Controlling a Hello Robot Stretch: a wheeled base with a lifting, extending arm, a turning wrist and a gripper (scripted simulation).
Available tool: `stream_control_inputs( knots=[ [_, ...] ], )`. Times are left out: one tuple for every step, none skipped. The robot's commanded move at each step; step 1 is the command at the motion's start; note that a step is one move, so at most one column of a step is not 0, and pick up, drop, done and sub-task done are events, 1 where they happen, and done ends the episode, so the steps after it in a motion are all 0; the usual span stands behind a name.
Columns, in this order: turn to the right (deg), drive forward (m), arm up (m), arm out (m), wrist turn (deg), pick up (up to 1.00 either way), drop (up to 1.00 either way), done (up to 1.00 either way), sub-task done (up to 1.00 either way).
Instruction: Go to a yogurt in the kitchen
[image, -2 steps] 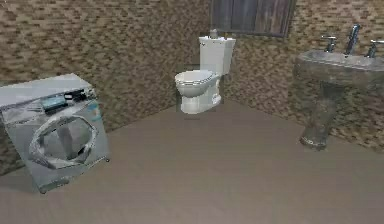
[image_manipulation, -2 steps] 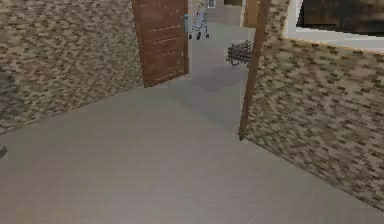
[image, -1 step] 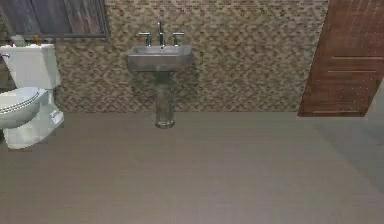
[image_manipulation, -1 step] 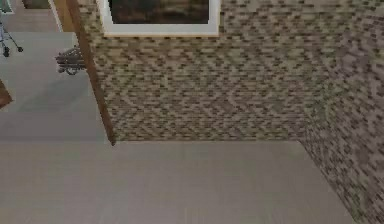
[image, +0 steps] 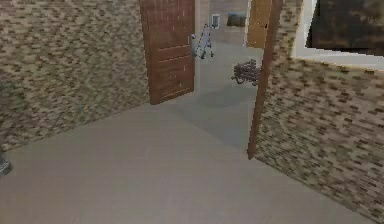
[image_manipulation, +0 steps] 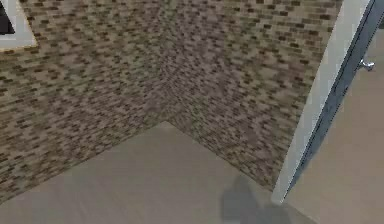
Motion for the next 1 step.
stream_control_inputs(
  knots=[
    [0.0, 1.00, 0.00, 0.00, 0.0, 0.00, 0.00, 0.00, 0.00]
  ],
)
